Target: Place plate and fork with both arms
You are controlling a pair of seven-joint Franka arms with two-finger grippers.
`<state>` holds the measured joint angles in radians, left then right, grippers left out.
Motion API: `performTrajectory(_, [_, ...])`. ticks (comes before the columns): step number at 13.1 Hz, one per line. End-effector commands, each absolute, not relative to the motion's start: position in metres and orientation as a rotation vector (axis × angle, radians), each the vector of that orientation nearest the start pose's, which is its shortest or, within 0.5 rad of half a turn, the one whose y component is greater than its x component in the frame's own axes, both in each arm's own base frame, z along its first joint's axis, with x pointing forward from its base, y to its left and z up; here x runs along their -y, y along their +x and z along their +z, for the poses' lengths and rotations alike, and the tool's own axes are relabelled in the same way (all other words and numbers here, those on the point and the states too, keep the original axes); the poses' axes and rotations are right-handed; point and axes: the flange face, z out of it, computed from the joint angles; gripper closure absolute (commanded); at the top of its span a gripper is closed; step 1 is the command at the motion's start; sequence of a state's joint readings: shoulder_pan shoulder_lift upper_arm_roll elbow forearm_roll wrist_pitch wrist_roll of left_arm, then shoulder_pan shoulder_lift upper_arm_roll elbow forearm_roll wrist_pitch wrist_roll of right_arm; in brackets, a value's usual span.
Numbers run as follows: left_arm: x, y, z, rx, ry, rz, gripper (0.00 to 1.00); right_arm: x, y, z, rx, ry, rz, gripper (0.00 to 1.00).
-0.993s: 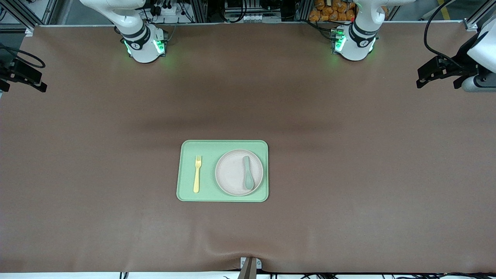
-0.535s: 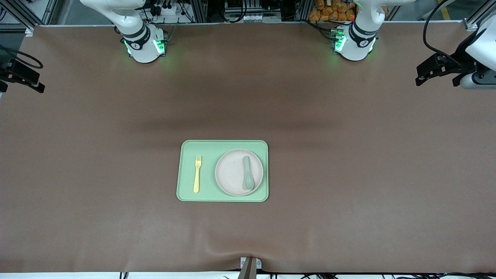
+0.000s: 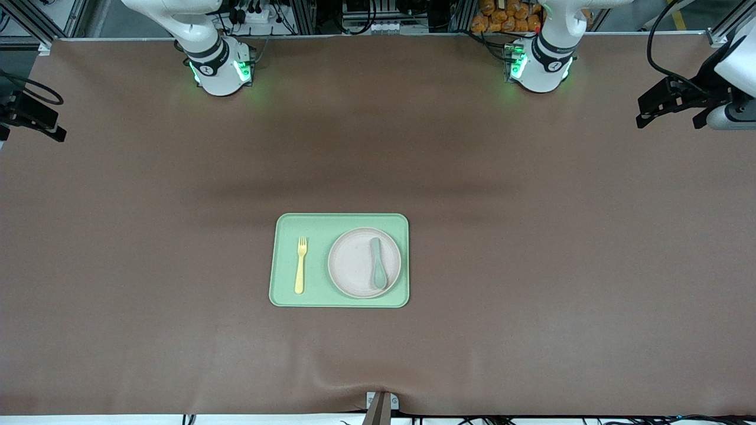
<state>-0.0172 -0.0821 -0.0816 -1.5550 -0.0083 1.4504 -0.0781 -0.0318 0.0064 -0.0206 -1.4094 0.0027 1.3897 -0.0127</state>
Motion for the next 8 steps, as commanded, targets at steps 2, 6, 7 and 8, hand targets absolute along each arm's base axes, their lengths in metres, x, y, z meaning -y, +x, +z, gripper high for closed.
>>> performTrajectory(2, [0.05, 0.5116, 0.6702, -0.016, -3.116, 0.014, 0.0, 0.0278, 0.5385, 0.6841, -0.045, -3.139, 0.029, 0.0])
performTrajectory(6, [0.0524, 0.511, 0.6699, 0.063, -3.115, 0.017, 0.0, 0.0278, 0.538, 0.6837, -0.048, -3.139, 0.036, 0.0])
performTrajectory(7, [0.0524, 0.511, 0.6699, 0.059, -3.115, 0.017, 0.0, 0.0278, 0.5378, 0.6836, -0.048, -3.139, 0.038, 0.0])
performTrajectory(8, [0.0524, 0.5105, 0.6714, 0.059, -3.115, 0.013, 0.0, 0.0269, 0.5379, 0.6836, -0.045, -3.139, 0.038, 0.0])
